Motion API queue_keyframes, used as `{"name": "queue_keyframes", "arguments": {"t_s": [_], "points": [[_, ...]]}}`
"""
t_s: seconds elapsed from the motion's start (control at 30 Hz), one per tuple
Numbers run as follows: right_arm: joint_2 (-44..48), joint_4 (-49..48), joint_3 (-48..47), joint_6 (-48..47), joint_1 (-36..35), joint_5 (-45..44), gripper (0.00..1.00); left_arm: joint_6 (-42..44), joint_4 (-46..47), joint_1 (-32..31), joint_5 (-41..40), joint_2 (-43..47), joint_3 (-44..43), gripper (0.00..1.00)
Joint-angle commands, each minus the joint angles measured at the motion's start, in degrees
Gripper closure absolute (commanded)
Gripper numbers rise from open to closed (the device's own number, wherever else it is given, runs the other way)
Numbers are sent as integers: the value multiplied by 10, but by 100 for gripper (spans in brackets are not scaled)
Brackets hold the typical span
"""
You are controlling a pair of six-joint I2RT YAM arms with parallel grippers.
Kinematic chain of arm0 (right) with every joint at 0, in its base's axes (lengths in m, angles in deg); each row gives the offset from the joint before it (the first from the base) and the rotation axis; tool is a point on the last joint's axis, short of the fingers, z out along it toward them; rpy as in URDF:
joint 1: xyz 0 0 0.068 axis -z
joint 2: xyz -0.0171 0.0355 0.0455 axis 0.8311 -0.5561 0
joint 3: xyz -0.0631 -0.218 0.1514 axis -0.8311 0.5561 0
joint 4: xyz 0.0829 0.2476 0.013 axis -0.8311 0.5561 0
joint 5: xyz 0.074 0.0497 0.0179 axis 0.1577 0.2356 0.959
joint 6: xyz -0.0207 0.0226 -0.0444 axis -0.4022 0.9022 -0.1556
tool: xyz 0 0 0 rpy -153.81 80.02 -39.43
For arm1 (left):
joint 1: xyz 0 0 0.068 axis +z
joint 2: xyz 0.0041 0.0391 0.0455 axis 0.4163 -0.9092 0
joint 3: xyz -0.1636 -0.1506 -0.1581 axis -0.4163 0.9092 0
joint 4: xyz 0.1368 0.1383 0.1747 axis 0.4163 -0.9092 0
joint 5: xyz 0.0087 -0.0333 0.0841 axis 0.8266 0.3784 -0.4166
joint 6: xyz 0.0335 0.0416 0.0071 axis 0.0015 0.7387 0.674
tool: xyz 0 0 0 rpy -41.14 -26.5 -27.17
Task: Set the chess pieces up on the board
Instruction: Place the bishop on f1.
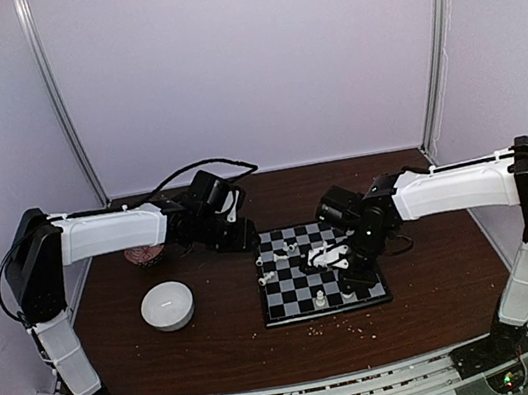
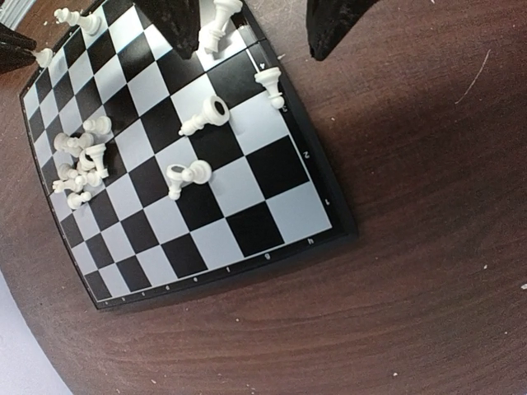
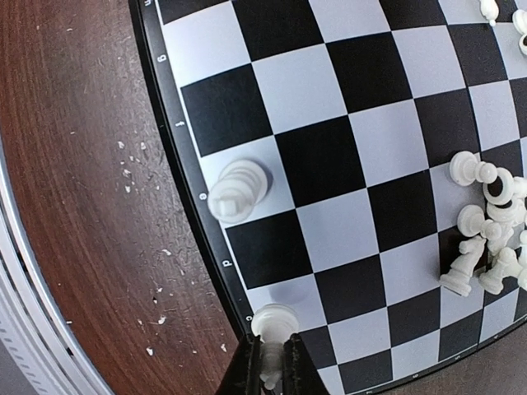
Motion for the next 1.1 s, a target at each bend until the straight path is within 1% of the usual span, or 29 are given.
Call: {"name": "queue_keyframes", "arguments": {"t_s": [0.0,0.13,1.07], "points": [[-25,-9,-16,1,-5,-31,100,1,8,4,-3,24,7,55],[-39,-4,-19,0,-6,-38,100,0,11,3,-3,24,9,55],[-15,-2,6,-4,-9,-25,100,-6,24,4,7,10,7,55]]}}
